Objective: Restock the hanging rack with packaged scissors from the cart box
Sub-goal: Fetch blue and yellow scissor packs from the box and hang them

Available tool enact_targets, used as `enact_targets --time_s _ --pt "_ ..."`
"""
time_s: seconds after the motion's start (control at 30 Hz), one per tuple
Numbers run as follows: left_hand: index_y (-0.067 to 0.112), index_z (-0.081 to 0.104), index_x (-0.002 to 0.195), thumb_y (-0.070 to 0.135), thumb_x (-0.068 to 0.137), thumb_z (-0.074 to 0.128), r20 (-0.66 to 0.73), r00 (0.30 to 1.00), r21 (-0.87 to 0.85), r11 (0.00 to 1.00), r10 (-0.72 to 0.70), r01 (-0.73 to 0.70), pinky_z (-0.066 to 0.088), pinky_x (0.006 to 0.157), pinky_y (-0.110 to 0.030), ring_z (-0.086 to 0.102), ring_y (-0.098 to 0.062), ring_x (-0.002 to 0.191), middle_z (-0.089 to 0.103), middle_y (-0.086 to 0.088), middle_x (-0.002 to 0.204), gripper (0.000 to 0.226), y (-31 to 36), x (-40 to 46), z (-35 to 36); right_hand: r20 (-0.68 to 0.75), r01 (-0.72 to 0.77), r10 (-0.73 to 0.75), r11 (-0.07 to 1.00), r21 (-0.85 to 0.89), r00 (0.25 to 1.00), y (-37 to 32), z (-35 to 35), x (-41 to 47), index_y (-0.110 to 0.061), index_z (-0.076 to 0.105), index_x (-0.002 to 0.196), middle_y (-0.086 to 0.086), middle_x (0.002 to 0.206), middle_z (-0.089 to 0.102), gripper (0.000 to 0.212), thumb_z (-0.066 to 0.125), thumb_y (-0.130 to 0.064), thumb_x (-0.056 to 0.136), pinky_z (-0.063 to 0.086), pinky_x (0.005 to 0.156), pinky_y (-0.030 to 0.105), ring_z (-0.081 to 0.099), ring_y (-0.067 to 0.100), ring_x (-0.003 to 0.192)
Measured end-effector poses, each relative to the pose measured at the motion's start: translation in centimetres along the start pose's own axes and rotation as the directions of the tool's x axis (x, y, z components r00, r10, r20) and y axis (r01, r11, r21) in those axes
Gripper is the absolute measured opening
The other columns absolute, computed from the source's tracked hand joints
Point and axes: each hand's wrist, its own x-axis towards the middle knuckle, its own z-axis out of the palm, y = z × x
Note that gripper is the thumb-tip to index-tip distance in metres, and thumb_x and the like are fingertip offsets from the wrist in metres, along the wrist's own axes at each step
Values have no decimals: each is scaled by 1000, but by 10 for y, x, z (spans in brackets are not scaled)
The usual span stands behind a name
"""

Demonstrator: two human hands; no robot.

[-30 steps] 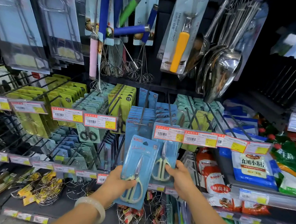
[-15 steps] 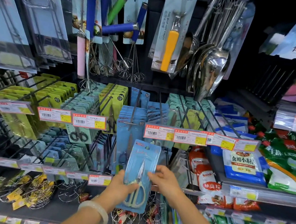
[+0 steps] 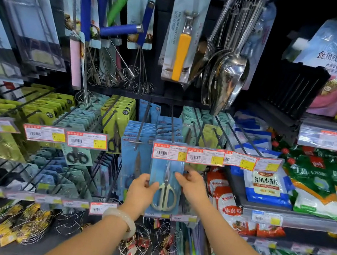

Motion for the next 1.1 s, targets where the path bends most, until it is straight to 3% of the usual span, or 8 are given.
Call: enact_targets --time_s 0.13,0.27,0.37,0.47,0.53,0.73,0.9,1.1 --pt "17 62 97 17 92 59 5 1000 -52 999 -10 10 53 81 -40 66 -28 86 69 -13 93 6 -3 -4 0 -20 -62 62 998 17 998 12 6 -1 -5 55 120 18 100 66 31 59 -13 90 54 86 43 64 27 89" --pt "11 61 103 18 92 58 -23 1000 -8 1000 -16 16 51 73 -37 59 -22 76 67 -19 99 13 1 4 0 5 -52 52 998 -40 999 10 9 9 -11 57 108 9 93 65 16 56 -12 92 51 74 31 62 25 85" --pt "10 47 133 22 93 57 47 996 53 996 -81 79 50 75 -34 60 -22 87 62 -14 118 43 0 9 1 3 -49 50 993 -109 999 14 10 14 -9 56 112 6 93 64 21 54 -17 93 44 69 27 59 21 86" --pt "12 18 150 26 93 58 97 984 152 980 -147 132 42 104 -37 47 -27 129 38 -12 149 71 -4 11 2 -24 -120 117 978 -173 993 19 8 15 -7 44 135 9 123 59 45 51 -26 95 45 91 33 56 26 115" --pt "13 11 152 28 93 57 111 984 279 954 -142 106 34 111 -37 34 -29 139 27 -12 155 76 -8 11 4 -40 -193 189 952 -236 981 21 5 12 -9 32 143 16 139 48 54 49 -30 96 39 101 36 46 30 128" --pt "19 7 152 27 91 57 283 959 781 578 12 -237 13 119 -45 8 -32 147 8 -13 159 79 -12 -3 28 -59 -184 184 799 -572 981 46 -14 -18 -10 26 145 11 147 38 64 56 -31 92 33 111 35 38 28 135" --pt "15 12 151 16 90 53 522 850 792 332 66 -512 7 120 -47 -1 -31 148 2 -14 160 73 1 -28 90 -127 -205 184 505 -839 975 75 -48 -72 -13 25 144 13 148 30 71 58 -38 87 28 113 39 27 30 138" --pt "17 12 151 17 90 51 746 655 636 163 122 -755 11 119 -47 4 -33 147 6 -13 159 72 27 -83 186 -350 -407 215 357 -841 912 100 -131 -143 -12 18 147 15 154 19 69 53 -29 90 16 116 41 14 29 144"
